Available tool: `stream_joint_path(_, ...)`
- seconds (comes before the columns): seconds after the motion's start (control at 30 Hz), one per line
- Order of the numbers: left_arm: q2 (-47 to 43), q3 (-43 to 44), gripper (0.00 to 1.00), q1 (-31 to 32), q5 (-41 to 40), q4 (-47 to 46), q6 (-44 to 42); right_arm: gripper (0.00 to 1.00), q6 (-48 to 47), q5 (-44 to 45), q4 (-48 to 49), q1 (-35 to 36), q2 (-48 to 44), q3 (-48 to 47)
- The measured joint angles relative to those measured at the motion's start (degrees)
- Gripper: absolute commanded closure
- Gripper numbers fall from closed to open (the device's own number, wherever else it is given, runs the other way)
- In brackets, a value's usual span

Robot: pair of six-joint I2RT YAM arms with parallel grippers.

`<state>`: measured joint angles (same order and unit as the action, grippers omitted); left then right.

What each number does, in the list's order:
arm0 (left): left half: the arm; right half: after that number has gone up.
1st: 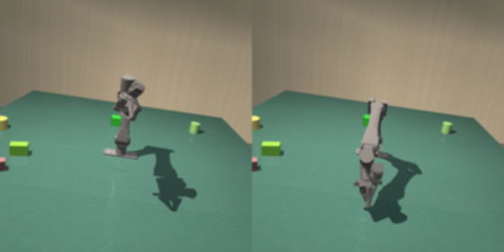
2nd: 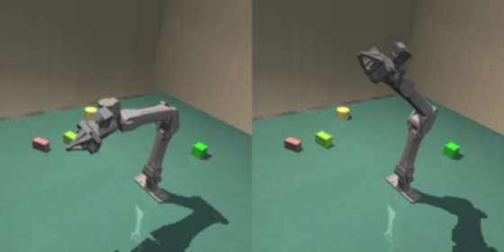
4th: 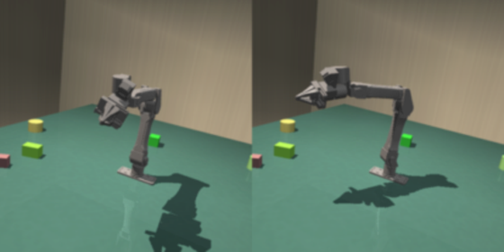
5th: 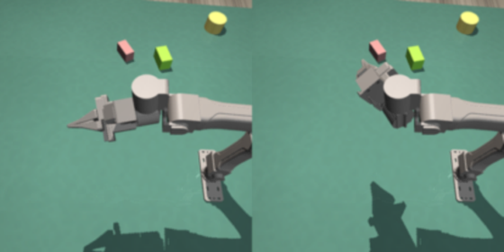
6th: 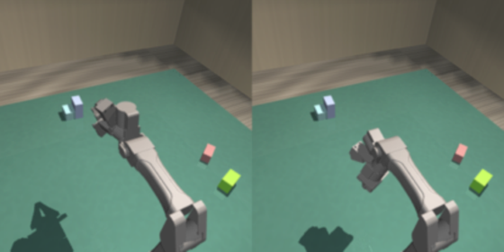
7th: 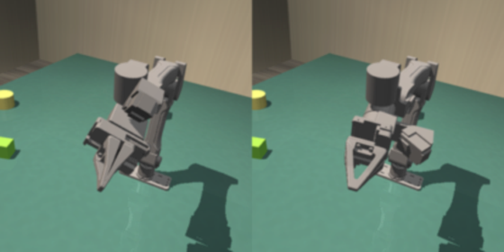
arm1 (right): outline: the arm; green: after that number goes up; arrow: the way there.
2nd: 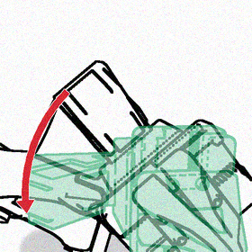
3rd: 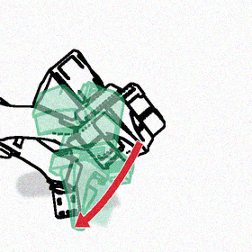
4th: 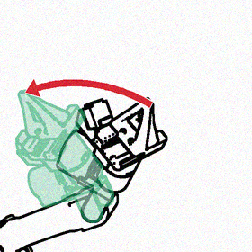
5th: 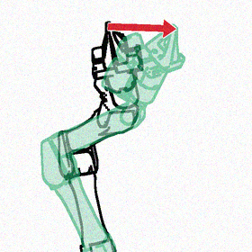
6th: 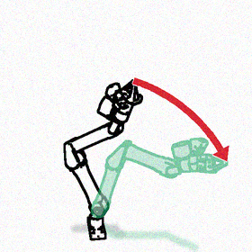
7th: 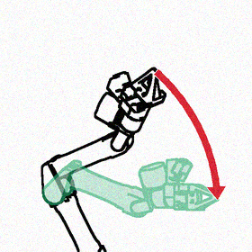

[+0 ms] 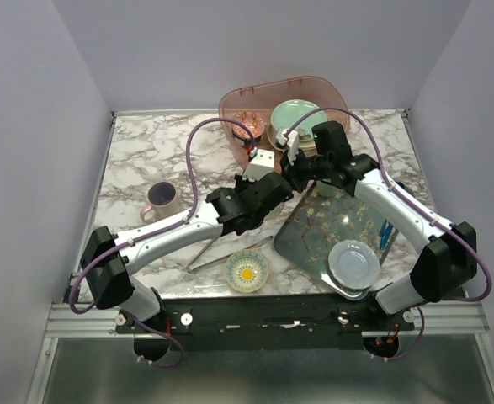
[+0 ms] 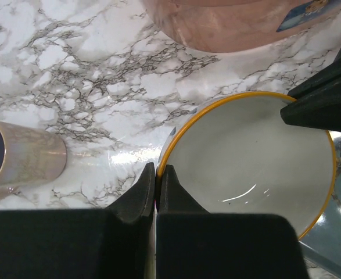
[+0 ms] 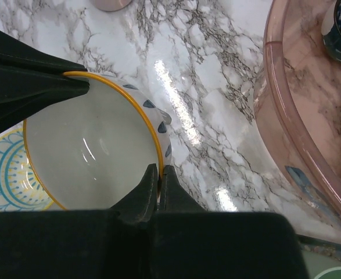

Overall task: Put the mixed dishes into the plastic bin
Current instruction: Pick up the bowl from the center of the board, then place the bowl in the plastic bin.

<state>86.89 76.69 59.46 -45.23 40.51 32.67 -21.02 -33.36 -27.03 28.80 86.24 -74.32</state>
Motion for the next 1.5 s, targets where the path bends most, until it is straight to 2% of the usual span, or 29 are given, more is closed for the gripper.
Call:
stream_joint_path(0.17,-0.7,-0.2,1.0,0.3,-1.1,-1.4,-1.4,0.96,0.5,-1.7,0.5,-0.8,-0.7,0.1)
stream_joint_path(0.27,-3.0,-1.4,1.0,0.3,-1.0,-3.7,-3.8,0.75,0.7,-4.3,1.1,-1.6,-1.5,0.1)
stream_joint_path(0.3,-4.0,-1.8,1.0,0.3,-0.8,-4.5,-4.6,0.61,1.0,-5.8,1.5,-2.0,-2.0,0.2)
stream_joint_path(0.37,-6.1,-2.8,1.0,-0.4,0.4,-6.3,-6.4,0.5,1.4,-8.9,2.0,-2.8,-3.4,0.3)
stream_joint_path(0.4,-6.9,-3.1,1.0,-0.7,1.1,-6.8,-7.0,0.4,1.1,-9.7,2.2,-3.1,-3.9,0.4)
stream_joint_path(0.47,-8.9,-3.9,1.0,-2.6,3.5,-7.9,-8.3,0.32,1.3,-11.8,2.5,-4.3,-5.4,0.7)
stream_joint_path(0.5,-9.6,-4.2,1.0,-4.1,4.8,-8.3,-8.8,0.25,1.0,-12.7,2.8,-4.7,-5.8,0.8)
stream_joint_path(0.6,-10.6,-4.3,1.0,-8.8,8.4,-9.9,-9.8,0.15,2.0,-16.0,3.7,-6.4,-7.6,1.6)
stream_joint_path(0.8,-10.6,-4.2,1.0,-16.1,15.2,-12.2,-11.1,0.14,3.6,-21.2,5.6,-9.4,-11.0,3.7)
stream_joint_path(0.93,-8.2,0.3,1.0,-22.4,21.7,-12.3,-11.5,0.14,5.4,-23.8,8.2,-11.3,-13.0,5.4)
stream_joint_path(1.17,3.5,17.5,1.0,-30.2,27.5,-13.5,-11.0,0.14,7.8,-26.1,11.0,-12.0,-13.4,7.2)
stream_joint_path(1.5,25.3,43.1,1.0,-34.1,30.9,-11.6,-11.1,0.14,9.7,-26.8,13.7,-12.9,-13.4,8.2)
